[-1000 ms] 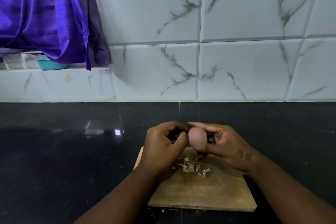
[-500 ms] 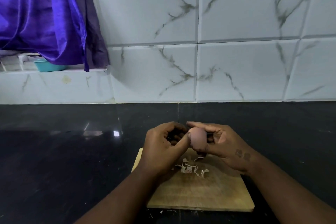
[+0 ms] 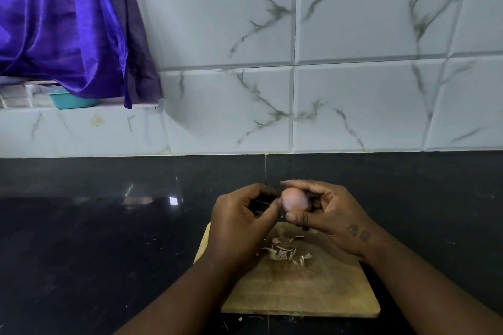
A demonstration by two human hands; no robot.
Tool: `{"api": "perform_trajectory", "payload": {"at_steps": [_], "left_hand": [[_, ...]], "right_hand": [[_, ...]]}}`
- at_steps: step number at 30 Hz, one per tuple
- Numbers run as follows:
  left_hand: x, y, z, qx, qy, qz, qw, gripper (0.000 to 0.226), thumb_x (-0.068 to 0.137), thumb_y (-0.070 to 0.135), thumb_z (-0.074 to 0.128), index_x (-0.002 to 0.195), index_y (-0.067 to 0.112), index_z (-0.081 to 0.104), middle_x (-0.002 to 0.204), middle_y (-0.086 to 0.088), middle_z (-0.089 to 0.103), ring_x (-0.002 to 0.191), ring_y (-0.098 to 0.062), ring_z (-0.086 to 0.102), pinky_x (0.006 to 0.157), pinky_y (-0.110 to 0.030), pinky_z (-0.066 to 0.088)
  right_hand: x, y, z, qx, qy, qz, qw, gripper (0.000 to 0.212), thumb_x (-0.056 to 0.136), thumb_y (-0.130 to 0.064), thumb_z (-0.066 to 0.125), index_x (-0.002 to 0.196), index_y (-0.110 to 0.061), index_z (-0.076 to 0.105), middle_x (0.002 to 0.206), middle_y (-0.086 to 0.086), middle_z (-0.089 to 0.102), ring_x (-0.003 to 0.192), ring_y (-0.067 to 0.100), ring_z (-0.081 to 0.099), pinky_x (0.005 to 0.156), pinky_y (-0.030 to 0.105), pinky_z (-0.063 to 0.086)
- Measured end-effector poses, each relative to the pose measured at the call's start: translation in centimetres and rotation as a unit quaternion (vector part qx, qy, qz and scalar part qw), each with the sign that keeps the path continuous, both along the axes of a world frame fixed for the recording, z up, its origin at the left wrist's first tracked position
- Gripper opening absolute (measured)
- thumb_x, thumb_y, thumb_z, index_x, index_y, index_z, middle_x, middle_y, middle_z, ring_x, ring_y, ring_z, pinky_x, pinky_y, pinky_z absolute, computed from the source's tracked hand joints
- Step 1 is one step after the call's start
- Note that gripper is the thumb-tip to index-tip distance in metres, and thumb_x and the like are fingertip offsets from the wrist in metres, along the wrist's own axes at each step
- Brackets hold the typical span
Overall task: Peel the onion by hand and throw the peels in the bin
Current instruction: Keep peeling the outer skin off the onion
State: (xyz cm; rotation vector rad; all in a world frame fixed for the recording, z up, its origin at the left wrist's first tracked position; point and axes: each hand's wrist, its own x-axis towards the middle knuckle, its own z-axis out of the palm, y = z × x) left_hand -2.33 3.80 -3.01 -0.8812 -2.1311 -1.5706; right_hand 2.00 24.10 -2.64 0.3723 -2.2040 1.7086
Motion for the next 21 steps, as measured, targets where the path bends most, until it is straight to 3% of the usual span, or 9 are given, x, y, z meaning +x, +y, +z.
{"api": "perform_trajectory", "payload": {"at_steps": [5,13,15,21], "left_hand": [[-0.2,0.0,-0.1,-0.030,0.031,0.036,0.998,0.004,0.089,0.022,0.080,0.088,0.027,0.079,0.078,0.012,0.076,0.075,-0.008,0.074,0.067,-0.043,0.063],[-0.7,0.0,-0.2,-0.065,-0.015,0.089,0.994,0.012,0.090,0.022,0.074,0.080,0.027,0.069,0.073,0.006,0.070,0.068,-0.011,0.067,0.065,-0.049,0.059],[-0.6,0.0,-0.2,-0.082,-0.020,0.073,0.994,0.009,0.088,0.028,0.068,0.079,0.026,0.069,0.071,0.005,0.070,0.067,-0.013,0.067,0.065,-0.049,0.058],[0.4,0.0,0.3,-0.057,-0.027,0.001,0.998,0.030,0.089,0.055,0.059,0.084,0.029,0.073,0.076,0.006,0.072,0.072,-0.013,0.070,0.066,-0.050,0.059]], "right_hand": [[-0.1,-0.2,-0.1,0.027,0.027,-0.014,0.999,0.057,0.065,-0.026,0.093,0.119,-0.025,0.076,0.117,-0.004,0.077,0.108,0.020,0.074,0.092,0.042,0.064],[0.0,0.1,0.4,-0.020,0.030,0.025,0.999,0.055,0.069,-0.015,0.091,0.121,-0.020,0.074,0.123,0.004,0.075,0.112,0.025,0.074,0.093,0.040,0.063],[0.0,0.3,0.5,-0.031,0.029,0.030,0.999,0.055,0.070,-0.013,0.090,0.122,-0.018,0.073,0.123,0.004,0.075,0.113,0.024,0.074,0.094,0.037,0.062],[-0.1,0.2,0.2,-0.001,0.029,0.016,0.999,0.055,0.070,-0.013,0.091,0.121,-0.018,0.072,0.119,0.002,0.076,0.110,0.022,0.074,0.095,0.039,0.062]]}}
